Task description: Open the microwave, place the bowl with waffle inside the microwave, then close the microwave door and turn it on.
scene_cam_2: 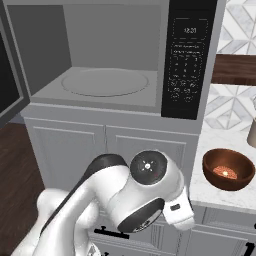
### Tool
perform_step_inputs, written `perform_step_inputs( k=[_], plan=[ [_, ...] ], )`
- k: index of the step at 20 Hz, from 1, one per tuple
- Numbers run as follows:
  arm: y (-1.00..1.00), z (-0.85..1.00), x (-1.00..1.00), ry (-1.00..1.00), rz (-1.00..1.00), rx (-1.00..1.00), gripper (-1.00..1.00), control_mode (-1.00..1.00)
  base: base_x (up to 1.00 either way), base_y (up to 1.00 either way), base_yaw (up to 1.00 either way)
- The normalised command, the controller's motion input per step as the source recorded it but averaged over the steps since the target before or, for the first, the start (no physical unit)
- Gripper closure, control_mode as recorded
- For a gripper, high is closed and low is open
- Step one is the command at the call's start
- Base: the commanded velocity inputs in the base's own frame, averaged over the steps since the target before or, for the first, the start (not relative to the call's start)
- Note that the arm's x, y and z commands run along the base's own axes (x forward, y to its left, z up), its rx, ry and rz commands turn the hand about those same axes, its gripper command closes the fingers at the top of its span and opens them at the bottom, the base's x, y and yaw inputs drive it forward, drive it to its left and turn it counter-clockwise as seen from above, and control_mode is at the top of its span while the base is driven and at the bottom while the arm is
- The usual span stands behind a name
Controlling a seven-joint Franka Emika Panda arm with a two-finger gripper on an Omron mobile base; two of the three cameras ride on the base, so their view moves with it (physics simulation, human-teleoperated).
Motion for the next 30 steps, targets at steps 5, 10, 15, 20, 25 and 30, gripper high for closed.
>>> perform_step_inputs(
  k=[5, 10, 15, 20, 25, 30],
  plan=[
    [-1.0, -0.29, 0.4, 0.0, 0.0, 0.28, -1.0, -1.0, 0.0, 0.0, 0.0],
    [-1.0, -0.41, 0.72, 0.04, 0.0, 0.28, -1.0, -1.0, 0.0, 0.0, 0.0],
    [-1.0, -0.62, 0.82, 0.0, 0.0, 0.27, -1.0, -1.0, 0.0, 0.0, 0.0],
    [-0.7, -0.56, 0.58, 0.0, 0.0, 0.16, -1.0, -1.0, 0.0, 0.0, 0.0],
    [0.06, -0.11, 0.15, 0.0, -0.02, 0.0, -1.0, -1.0, 0.0, 0.0, 0.0],
    [0.39, -0.45, 0.33, -0.1, -0.19, 0.0, -1.0, -1.0, 0.0, 0.0, 0.0]
  ],
)
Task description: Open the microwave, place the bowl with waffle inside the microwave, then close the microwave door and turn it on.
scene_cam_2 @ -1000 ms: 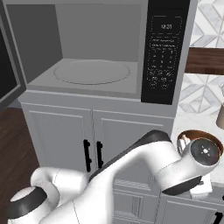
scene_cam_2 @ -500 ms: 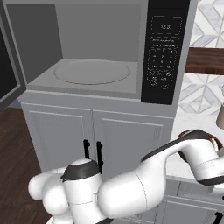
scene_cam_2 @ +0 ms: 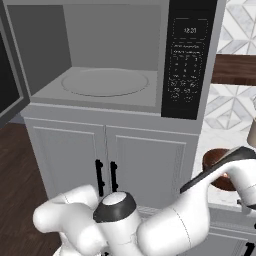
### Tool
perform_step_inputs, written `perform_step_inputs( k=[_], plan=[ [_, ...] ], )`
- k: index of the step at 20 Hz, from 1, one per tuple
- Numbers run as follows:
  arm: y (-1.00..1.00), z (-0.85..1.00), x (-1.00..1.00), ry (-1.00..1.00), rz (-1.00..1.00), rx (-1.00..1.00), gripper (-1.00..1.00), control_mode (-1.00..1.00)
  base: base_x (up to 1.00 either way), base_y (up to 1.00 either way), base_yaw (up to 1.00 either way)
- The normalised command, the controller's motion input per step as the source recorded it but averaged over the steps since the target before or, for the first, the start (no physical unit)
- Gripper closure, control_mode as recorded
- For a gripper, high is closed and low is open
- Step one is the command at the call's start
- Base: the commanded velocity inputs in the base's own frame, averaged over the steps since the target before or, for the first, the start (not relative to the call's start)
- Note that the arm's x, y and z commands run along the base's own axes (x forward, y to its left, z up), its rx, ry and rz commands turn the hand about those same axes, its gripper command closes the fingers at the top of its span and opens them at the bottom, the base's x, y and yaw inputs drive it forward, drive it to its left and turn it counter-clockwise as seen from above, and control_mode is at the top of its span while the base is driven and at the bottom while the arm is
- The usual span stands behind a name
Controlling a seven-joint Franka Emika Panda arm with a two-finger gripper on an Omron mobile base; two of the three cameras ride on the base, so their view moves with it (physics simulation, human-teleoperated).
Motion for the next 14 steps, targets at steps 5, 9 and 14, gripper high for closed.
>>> perform_step_inputs(
  k=[5, 9, 14],
  plan=[
    [0.43, -0.48, 0.2, -0.22, -0.27, 0.0, -1.0, -1.0, 0.0, 0.0, 0.0],
    [0.39, -0.46, 0.12, -0.14, -0.39, 0.0, -1.0, -1.0, 0.0, 0.0, 0.0],
    [0.27, -0.3, 0.23, -0.04, -0.35, 0.0, -1.0, -1.0, 0.0, 0.0, 0.0]
  ],
)
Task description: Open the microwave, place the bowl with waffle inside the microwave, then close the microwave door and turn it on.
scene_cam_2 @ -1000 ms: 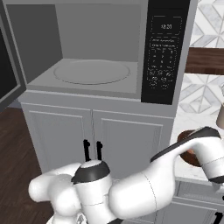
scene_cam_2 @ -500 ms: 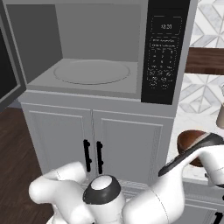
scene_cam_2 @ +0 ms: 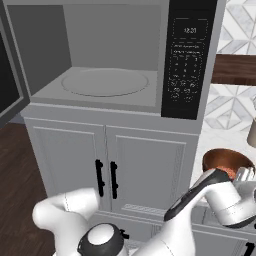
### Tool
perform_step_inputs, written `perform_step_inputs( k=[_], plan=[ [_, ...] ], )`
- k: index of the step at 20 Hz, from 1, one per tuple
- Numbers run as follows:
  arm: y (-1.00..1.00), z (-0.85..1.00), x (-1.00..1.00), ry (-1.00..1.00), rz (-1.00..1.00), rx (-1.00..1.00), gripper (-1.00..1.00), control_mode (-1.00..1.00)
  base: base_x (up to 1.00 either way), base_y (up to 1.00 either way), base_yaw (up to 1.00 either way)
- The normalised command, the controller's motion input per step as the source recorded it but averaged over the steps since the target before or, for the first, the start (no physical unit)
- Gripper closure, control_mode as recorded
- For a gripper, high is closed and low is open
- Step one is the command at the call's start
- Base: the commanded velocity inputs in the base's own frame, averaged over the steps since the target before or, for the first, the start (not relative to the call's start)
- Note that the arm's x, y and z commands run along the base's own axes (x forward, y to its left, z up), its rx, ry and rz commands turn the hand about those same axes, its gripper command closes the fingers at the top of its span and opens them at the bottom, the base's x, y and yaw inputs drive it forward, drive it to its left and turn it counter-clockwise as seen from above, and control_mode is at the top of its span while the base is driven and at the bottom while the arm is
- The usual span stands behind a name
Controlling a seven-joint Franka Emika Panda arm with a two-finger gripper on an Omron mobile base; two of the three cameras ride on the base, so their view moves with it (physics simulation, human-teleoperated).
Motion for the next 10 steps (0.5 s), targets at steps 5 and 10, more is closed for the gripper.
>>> perform_step_inputs(
  k=[5, 10],
  plan=[
    [-0.09, 0.04, 0.14, 0.02, -0.03, 0.0, -1.0, -1.0, 0.0, 0.0, 0.0],
    [-0.28, 0.08, 0.0, 0.06, 0.03, 0.0, -1.0, -1.0, 0.0, 0.0, 0.0]
  ],
)
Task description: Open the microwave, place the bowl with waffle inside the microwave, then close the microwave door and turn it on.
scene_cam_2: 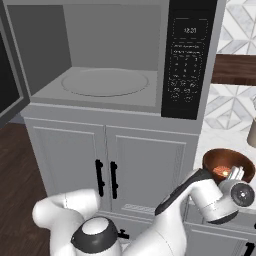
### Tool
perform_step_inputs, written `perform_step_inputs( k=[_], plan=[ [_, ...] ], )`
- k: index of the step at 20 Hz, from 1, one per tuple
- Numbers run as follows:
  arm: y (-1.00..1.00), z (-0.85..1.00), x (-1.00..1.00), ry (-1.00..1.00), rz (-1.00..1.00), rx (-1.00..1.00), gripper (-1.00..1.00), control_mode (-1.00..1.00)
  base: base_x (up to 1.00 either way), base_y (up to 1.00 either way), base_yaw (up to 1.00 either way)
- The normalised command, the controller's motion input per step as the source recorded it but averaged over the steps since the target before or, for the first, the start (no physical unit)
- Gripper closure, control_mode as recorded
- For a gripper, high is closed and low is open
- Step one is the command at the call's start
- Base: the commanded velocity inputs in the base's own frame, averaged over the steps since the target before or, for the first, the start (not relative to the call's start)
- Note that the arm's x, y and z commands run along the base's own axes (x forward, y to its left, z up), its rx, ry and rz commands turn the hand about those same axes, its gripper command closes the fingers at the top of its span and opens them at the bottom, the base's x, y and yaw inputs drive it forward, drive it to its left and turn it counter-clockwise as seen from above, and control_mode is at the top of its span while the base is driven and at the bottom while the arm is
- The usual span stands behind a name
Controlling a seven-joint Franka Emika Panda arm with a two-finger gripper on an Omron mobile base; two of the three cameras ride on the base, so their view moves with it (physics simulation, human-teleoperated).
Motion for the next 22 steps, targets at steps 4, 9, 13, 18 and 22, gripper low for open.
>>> perform_step_inputs(
  k=[4, 9, 13, 18, 22],
  plan=[
    [-0.43, 0.14, 0.0, 0.04, 0.08, 0.0, -1.0, -1.0, 0.0, 0.0, 0.0],
    [-0.19, 0.08, 0.14, 0.0, 0.07, 0.0, -1.0, -1.0, 0.0, 0.0, 0.0],
    [-0.03, 0.0, 0.4, 0.0, 0.03, 0.0, -1.0, -1.0, 0.0, 0.0, 0.0],
    [-0.01, -0.02, 0.46, 0.1, 0.02, 0.0, -1.0, -1.0, 0.0, 0.0, 0.0],
    [-0.02, -0.29, 0.47, 0.3, 0.0, 0.0, -1.0, -1.0, 0.0, 0.0, 0.0]
  ],
)
